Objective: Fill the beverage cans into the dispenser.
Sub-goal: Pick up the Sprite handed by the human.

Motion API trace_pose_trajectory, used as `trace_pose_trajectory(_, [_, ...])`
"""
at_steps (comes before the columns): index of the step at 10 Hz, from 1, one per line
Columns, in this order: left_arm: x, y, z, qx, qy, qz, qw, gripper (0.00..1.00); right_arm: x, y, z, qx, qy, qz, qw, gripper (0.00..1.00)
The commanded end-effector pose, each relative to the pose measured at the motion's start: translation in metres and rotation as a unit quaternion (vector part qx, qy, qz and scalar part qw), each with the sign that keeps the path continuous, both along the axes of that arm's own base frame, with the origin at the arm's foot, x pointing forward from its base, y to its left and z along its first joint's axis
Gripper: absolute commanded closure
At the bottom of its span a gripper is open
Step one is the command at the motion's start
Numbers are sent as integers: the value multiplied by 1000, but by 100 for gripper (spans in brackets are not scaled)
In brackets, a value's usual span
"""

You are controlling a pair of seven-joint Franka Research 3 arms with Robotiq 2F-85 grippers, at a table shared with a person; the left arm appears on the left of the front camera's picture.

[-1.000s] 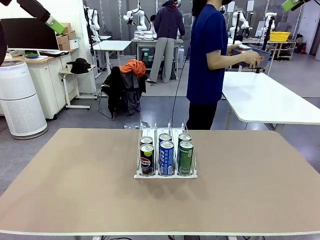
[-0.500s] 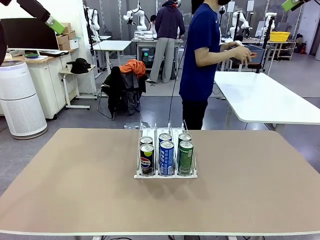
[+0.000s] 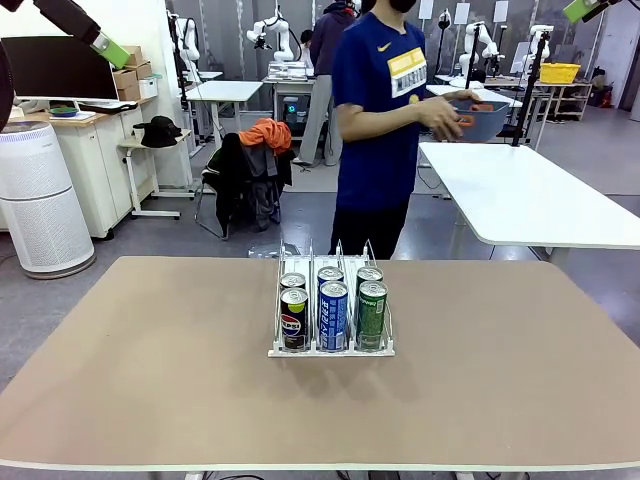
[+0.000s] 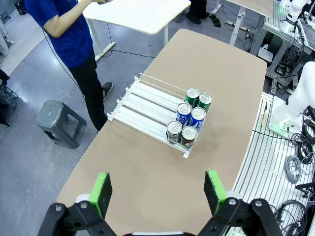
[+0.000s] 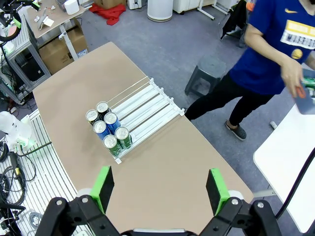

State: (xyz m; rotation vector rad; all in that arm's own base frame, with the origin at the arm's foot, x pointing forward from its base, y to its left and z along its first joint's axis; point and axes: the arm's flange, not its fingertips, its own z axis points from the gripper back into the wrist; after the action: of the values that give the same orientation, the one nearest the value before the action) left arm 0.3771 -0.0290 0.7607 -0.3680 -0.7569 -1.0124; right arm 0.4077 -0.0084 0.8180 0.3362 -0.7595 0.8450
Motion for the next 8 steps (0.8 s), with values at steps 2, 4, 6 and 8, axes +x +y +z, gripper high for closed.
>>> trace_pose_trajectory(2, [0,0,-1,4,5,3,1000,0,-2,0,0,-4,4,0,1000,0])
trace_pose_trajectory(4, [0,0,-1,4,5,3,1000,0,-2,0,0,-4,4,0,1000,0])
trace_pose_trajectory(6, [0,0,-1,4,5,3,1000,0,-2,0,0,-4,4,0,1000,0])
trace_pose_trajectory(8, [0,0,-1,4,5,3,1000,0,-2,0,0,-4,4,0,1000,0])
